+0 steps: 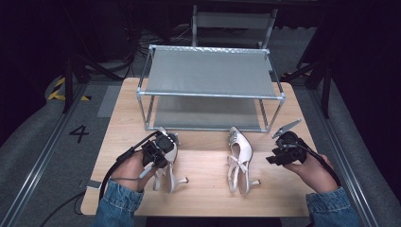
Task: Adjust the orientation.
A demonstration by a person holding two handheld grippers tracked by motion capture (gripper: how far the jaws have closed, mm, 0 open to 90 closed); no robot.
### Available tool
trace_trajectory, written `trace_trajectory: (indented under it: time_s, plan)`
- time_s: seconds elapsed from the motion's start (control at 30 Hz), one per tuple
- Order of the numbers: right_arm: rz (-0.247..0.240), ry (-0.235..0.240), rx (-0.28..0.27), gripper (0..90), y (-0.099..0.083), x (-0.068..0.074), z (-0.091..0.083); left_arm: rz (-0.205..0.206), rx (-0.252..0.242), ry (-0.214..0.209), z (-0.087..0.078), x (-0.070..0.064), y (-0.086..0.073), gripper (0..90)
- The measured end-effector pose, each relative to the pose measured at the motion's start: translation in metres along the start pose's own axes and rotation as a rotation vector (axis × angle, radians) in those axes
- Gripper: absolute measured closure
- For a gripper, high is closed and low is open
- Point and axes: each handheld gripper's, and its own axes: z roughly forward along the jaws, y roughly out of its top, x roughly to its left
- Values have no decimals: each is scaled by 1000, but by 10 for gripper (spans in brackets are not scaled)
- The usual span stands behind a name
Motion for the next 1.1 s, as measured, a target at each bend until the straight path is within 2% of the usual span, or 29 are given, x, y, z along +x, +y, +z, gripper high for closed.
trace_trajectory:
  time_s: [0.07, 0.1, 0.13, 0.17, 0.2, 0.23, 0.27, 0.3, 0.37, 0.43, 0.47, 0.6, 0.63, 0.8, 0.9, 1.03, 1.1]
  plan:
    - [0, 2, 0, 546, -1, 0, 0, -4, 14, 57, -3, -2, 1, 825]
    - [2, 2, 6, 544, -2, 1, 0, 31, 34, 86, -2, -8, 5, 823]
    - [2, 2, 6, 544, -2, 1, 0, 31, 34, 86, -2, -8, 5, 824]
    - [3, -1, 7, 543, -3, 1, 1, 65, 45, 109, -1, -12, 9, 824]
    - [4, 0, 8, 543, -4, 0, 1, 84, 42, 115, 0, -17, 12, 824]
    - [7, 3, 12, 542, -5, 1, 1, 123, 50, 116, 4, -23, 18, 824]
    - [7, 3, 12, 542, -5, 1, 1, 123, 50, 116, 4, -23, 18, 823]
    - [6, 0, 12, 541, -6, 1, 2, 151, 59, 116, 6, -28, 23, 823]
    - [11, 2, 16, 540, -9, 1, 1, 166, 21, 125, 6, -33, 29, 800]
    - [16, -3, 16, 540, -10, 1, 1, 153, -32, 86, 4, -33, 33, 772]
    - [16, -3, 16, 540, -10, 1, 1, 153, -32, 86, 4, -33, 33, 758]
    - [25, -6, 14, 537, -15, -1, -1, 117, -97, 23, -2, -28, 34, 730]
    - [30, -7, 13, 536, -16, -2, -2, 96, -116, 3, -3, -25, 35, 670]
    - [32, -9, 11, 535, -17, -2, -3, 92, -119, -18, -2, -24, 36, 618]
    - [29, -7, 13, 532, -16, -1, -2, 74, -137, -36, -4, -22, 36, 567]
    - [26, -6, 14, 531, -15, -1, -2, 20, -201, -83, -13, -15, 33, 546]
    - [27, -6, 14, 531, -15, -1, -2, 7, -207, -92, -15, -13, 33, 533]
